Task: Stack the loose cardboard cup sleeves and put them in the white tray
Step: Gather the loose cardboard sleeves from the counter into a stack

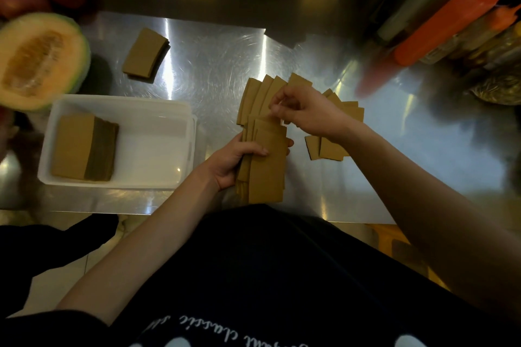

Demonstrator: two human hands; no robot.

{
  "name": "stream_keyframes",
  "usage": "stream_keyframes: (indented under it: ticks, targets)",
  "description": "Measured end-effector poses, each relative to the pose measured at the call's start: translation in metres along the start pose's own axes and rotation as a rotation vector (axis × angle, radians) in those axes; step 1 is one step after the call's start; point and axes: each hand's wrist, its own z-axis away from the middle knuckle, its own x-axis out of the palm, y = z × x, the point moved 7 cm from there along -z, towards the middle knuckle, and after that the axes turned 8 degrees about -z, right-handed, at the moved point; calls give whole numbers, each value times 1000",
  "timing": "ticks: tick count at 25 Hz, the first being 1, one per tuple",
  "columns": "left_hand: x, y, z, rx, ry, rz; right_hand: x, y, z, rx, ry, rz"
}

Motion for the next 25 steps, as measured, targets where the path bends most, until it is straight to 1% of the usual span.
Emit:
stream_keyframes:
  ticks: [2, 4, 7, 9, 10, 12, 14, 17, 19, 21, 22, 25]
  targets:
    - [-1, 0, -1, 4, -3, -23, 1, -5, 1, -41, -58, 84]
    - [-2, -1, 0, -1, 3, -34, -5, -3, 1, -42, -27, 88]
    - [-6, -2, 1, -24, 23, 18, -31, -4, 3, -18, 170, 14]
    - [-8, -5, 1, -52, 26, 80, -51, -9, 7, -47, 267, 69]
    - [-9, -7, 0, -71, 14, 113, -58, -10, 9, -54, 275, 103]
    - [-11, -10, -2, -103, -12, 167, -65, -8, 10, -46, 236, 137]
    - [-13, -10, -4, -107, -1, 197, -70, -6, 15, -39, 207, 123]
    - [-15, -7, -6, -23, 26, 242, -78, -7, 23, -60, 212, 133]
    - [-16, -6, -6, 23, 46, 248, -80, -11, 29, -111, 204, 239]
    - [-18, -4, -7, 33, 81, 244, -78, -13, 33, -174, 199, 408]
    - [-20, -4, -7, 36, 107, 245, -77, -12, 34, -186, 202, 456]
    - [-27, -4, -6, 42, 175, 220, -76, -11, 35, -213, 227, 474]
